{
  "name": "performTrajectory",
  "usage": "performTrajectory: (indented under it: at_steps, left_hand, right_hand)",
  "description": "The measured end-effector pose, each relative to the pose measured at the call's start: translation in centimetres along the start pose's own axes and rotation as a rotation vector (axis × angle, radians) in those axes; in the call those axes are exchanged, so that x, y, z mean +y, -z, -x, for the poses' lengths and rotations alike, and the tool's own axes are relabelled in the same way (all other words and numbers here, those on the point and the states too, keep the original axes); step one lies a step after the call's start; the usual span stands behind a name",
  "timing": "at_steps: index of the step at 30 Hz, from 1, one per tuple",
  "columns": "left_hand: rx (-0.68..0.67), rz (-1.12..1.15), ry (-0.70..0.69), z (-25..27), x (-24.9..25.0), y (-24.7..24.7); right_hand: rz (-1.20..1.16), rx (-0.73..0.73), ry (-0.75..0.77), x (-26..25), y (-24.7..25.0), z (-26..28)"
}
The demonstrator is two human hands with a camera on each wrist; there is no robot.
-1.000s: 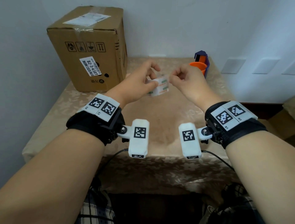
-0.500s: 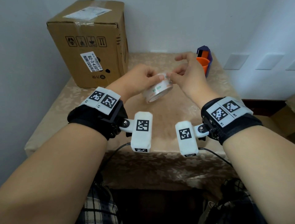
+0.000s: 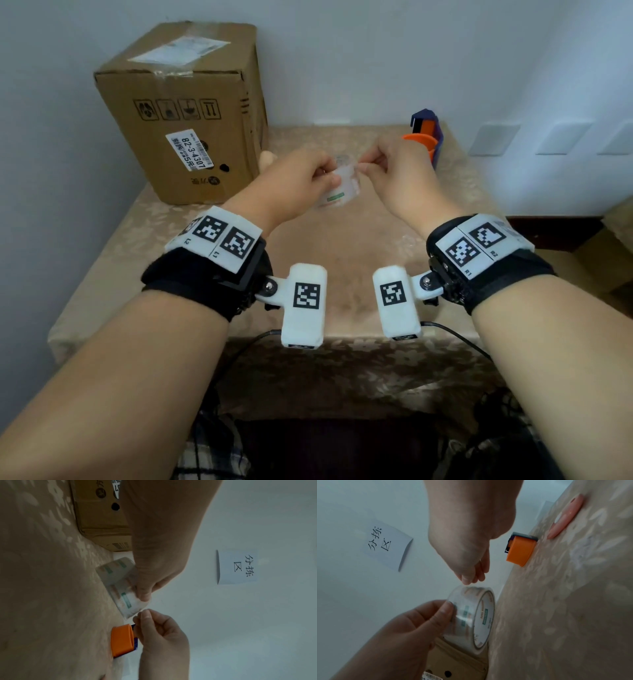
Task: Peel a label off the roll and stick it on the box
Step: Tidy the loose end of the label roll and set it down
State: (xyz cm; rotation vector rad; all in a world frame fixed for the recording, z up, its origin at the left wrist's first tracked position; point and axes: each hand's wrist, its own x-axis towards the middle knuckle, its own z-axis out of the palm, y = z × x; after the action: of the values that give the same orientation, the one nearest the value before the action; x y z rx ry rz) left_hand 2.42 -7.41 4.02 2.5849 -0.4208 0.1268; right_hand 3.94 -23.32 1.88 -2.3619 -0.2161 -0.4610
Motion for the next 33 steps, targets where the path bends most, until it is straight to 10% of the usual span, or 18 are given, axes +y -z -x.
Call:
performTrajectory:
  at_steps: [9,15,33]
  left_hand:
    - [0.068,-0.095,0.14,-0.1,-2.0,-0.5]
    - [0.029,0.04,0.15,0.8,-1.7,-0.8]
    - [-0.118,0.515,0.132,1.4,-1.7,-1.0]
  right_hand:
    - [0.031,-0.151,0.116,-3.6,1.5,0.0]
    - [-0.035,-0.113,-0.066,-1.7,1.6,-0.6]
    - [-0.008,-0.14,0.002,-3.4,2.7,-0.3]
